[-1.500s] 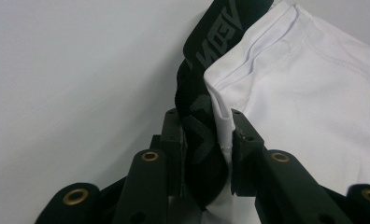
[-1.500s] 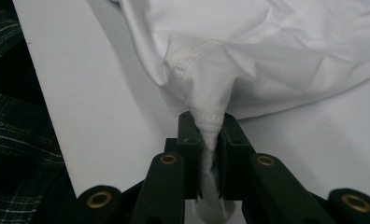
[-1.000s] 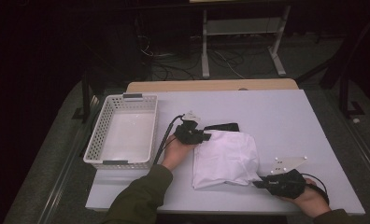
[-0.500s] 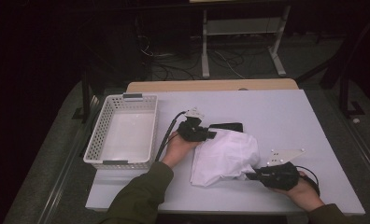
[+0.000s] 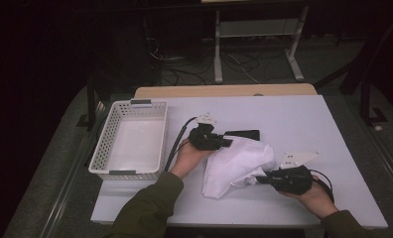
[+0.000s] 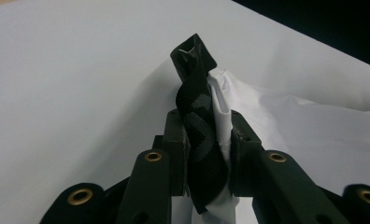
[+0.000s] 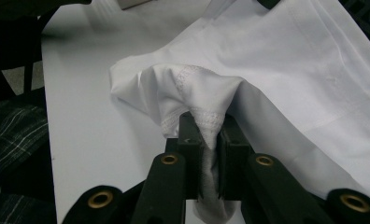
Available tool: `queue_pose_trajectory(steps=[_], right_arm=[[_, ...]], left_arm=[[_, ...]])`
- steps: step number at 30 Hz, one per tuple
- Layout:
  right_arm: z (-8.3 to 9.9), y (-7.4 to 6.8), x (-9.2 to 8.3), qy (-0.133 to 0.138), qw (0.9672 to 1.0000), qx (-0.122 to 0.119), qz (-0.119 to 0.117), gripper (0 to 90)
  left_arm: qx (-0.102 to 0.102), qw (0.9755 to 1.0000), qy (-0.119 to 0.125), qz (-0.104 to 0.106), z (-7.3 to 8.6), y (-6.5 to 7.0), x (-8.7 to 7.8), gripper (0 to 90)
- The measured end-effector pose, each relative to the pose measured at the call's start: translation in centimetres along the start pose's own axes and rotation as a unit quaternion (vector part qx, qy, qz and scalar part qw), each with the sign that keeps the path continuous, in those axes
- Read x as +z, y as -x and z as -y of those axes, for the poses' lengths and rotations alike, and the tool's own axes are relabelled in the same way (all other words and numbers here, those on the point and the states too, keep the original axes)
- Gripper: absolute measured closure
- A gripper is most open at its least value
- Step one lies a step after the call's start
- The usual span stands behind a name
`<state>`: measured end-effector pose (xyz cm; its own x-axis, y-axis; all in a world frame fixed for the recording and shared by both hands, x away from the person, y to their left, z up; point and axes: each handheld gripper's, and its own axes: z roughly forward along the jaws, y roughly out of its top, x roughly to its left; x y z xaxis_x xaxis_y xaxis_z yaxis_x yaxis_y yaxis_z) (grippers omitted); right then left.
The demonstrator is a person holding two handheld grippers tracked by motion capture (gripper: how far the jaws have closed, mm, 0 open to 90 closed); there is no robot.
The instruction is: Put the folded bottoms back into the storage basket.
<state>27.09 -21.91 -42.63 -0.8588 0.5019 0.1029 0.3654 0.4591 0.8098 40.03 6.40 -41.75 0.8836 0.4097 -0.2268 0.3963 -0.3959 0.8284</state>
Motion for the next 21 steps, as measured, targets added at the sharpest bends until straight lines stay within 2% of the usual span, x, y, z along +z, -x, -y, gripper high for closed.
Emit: queue_pose_trajectory(steps=[21], right_arm=[[-3.2, 0.9, 1.3, 0.052, 0.9985, 0.008, -0.015, 81.2]], left_arm=[[0.018, 0.9990, 0.020, 0.036, -1.6, 1.5, -0.9, 73.1]])
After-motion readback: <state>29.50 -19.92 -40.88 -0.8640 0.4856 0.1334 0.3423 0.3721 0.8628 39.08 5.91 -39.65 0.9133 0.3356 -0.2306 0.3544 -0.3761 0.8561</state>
